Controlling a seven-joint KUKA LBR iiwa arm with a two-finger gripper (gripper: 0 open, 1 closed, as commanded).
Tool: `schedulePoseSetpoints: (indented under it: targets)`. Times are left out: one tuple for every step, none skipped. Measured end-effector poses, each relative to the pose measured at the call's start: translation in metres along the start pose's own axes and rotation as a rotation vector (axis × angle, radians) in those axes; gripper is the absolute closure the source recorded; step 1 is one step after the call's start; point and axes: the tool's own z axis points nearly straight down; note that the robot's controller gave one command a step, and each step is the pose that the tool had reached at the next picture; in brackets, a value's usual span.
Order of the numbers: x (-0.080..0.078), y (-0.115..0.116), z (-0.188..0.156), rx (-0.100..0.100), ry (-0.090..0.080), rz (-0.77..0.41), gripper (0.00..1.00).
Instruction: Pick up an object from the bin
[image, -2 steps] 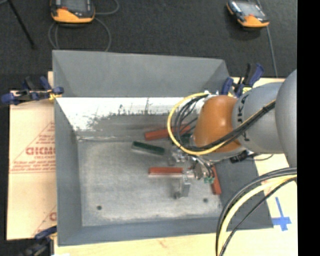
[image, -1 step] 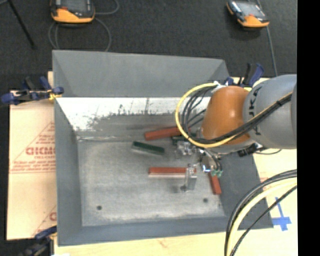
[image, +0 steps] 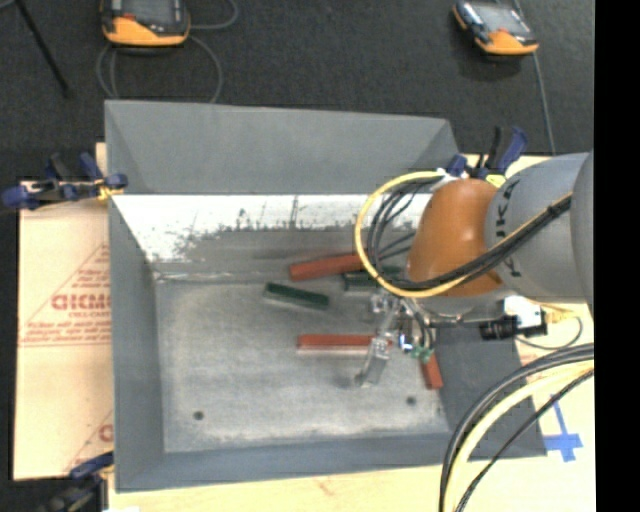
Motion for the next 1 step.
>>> schedulePoseSetpoints:
  targets:
    - [-0.0137,0.0074,0.0309,-0.001,-0.002,0.066,0.00]
